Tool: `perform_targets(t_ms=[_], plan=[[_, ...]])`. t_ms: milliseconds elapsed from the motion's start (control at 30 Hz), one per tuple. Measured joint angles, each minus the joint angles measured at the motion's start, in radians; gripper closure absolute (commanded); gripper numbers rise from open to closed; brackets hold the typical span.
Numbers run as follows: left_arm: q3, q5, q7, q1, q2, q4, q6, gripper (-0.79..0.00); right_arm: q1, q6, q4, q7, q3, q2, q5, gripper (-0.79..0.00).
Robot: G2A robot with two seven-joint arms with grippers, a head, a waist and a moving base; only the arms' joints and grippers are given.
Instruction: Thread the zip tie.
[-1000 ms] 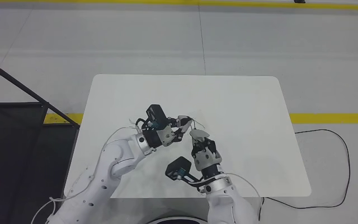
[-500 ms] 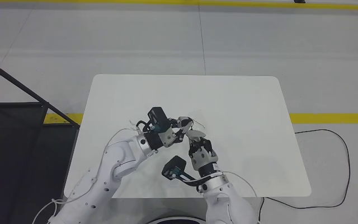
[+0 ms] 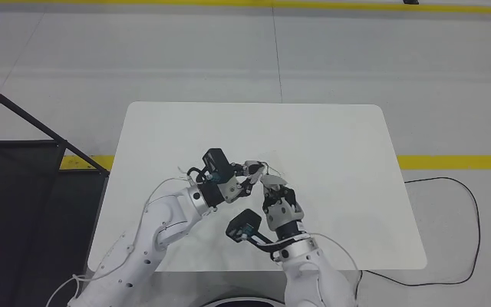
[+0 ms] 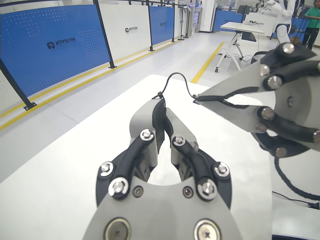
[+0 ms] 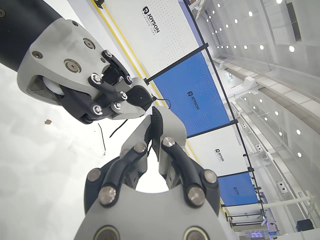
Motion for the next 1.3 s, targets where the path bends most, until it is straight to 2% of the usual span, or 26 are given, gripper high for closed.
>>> perform_targets(t_ms=[33,200,533,633,667,833,933,967,1000,1067,1167,1300], plan=[[-0.001,-0.004,0.001,0.000,-0.001,0.001,0.001,0.000,-0.006,0.001,-0.004,-0.004,0.005,0.000,0.009,-0.172],[-0.008,-0.022,-0.002,-0.002,-0.003,0.002,-0.004,0.000,-0.034,-0.011,-0.025,-0.031,0.034,0.005,0.051,-0.259],[-0.016,-0.059,-0.023,-0.010,-0.007,0.006,-0.013,0.000,-0.068,-0.043,-0.045,-0.103,0.071,0.013,0.115,-0.243],[-0.017,-0.058,-0.024,-0.010,-0.008,0.005,-0.016,0.000,-0.084,-0.079,-0.062,-0.142,0.088,0.016,0.187,-0.169],[-0.017,-0.057,-0.024,-0.010,-0.008,0.005,-0.018,0.000,-0.089,-0.093,-0.072,-0.151,0.100,0.017,0.220,-0.169],[-0.018,-0.055,-0.022,-0.012,-0.010,0.008,-0.022,0.000,-0.110,-0.191,-0.116,-0.192,0.184,0.026,0.400,-0.271],[-0.018,-0.059,-0.023,-0.014,-0.011,0.011,-0.028,0.000,-0.120,-0.261,-0.122,-0.189,0.235,0.030,0.509,-0.372],[-0.018,-0.060,-0.025,-0.015,-0.011,0.012,-0.033,0.000,-0.120,-0.282,-0.123,-0.176,0.249,0.031,0.549,-0.459],[-0.018,-0.060,-0.028,-0.016,-0.011,0.014,-0.041,0.000,-0.116,-0.305,-0.125,-0.152,0.268,0.031,0.607,-0.650],[-0.018,-0.060,-0.035,-0.018,-0.011,0.015,-0.054,0.000,-0.105,-0.324,-0.127,-0.110,0.295,0.029,0.706,-0.785],[-0.018,-0.062,-0.047,-0.020,-0.011,0.018,-0.076,0.000,-0.090,-0.314,-0.133,-0.050,0.328,0.027,0.840,-0.785],[-0.021,-0.064,-0.054,-0.022,-0.011,0.020,-0.082,0.000,-0.090,-0.313,-0.133,-0.055,0.327,0.027,0.832,-0.785]])
